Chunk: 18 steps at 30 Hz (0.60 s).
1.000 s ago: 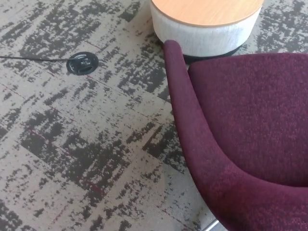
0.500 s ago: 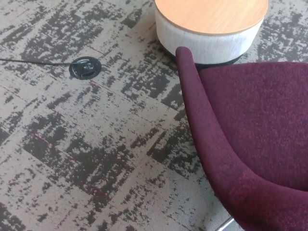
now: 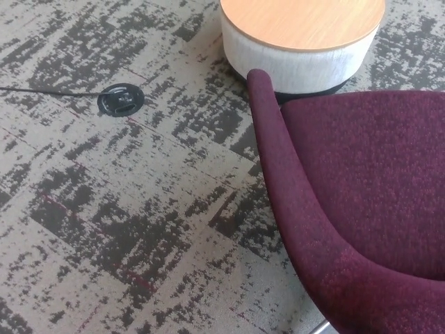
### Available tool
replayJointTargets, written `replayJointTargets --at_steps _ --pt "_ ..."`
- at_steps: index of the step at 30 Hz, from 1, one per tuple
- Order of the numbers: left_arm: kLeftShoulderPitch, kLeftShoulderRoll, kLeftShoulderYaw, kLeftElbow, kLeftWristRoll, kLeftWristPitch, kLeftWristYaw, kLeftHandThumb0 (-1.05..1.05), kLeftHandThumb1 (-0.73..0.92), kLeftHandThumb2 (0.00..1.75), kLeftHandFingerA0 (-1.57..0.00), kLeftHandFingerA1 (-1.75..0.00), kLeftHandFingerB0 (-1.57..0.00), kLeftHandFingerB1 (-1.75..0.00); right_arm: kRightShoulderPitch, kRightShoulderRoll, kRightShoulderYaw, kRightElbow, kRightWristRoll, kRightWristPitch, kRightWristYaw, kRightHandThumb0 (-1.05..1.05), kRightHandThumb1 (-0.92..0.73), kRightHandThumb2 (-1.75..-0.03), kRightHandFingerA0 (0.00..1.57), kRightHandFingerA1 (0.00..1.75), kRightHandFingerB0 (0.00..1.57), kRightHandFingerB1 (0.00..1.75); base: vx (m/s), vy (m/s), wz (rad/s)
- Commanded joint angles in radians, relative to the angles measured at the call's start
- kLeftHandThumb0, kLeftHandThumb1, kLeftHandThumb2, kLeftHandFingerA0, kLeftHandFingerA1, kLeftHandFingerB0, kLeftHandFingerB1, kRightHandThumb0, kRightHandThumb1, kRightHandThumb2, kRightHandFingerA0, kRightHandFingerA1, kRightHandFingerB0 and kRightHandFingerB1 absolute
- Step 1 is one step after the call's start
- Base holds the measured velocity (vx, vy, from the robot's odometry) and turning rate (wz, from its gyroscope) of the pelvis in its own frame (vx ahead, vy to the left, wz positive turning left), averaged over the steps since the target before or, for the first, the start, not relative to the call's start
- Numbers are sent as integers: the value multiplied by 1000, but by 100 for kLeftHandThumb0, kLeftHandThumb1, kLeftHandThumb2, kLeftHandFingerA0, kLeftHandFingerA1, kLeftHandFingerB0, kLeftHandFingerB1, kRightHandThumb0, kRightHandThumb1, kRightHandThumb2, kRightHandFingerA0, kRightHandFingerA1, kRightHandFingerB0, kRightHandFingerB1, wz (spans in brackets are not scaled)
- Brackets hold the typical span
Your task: The robot walks towards a chair and uses its right hand to push it from the side in an anticlockwise direction to rotate it
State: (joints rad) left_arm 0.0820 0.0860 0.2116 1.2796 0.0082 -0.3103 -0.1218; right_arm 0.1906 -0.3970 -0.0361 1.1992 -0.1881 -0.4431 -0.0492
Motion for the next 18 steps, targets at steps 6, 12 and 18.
replayJointTargets --at_steps 6,12,18 --pt "7 36 12 -30 -22 -70 -27 -77 82 65 -29 -42 -29 -31 265 -29 -202 -249 150 -244 -4 -86 -60 -98 17 53 2 32 0 0 0" --pt "0 36 38 -41 -48 -85 -54 -79 81 65 -31 -45 -30 -31 419 9 -360 -396 241 -256 -5 -79 -55 -94 23 55 3 24 0 0 0" --pt "6 31 51 -43 -54 -89 -49 -78 81 65 -34 -44 -28 -31 574 207 -535 -842 492 -79 -39 -93 -70 -96 1 9 0 7 0 0 0"
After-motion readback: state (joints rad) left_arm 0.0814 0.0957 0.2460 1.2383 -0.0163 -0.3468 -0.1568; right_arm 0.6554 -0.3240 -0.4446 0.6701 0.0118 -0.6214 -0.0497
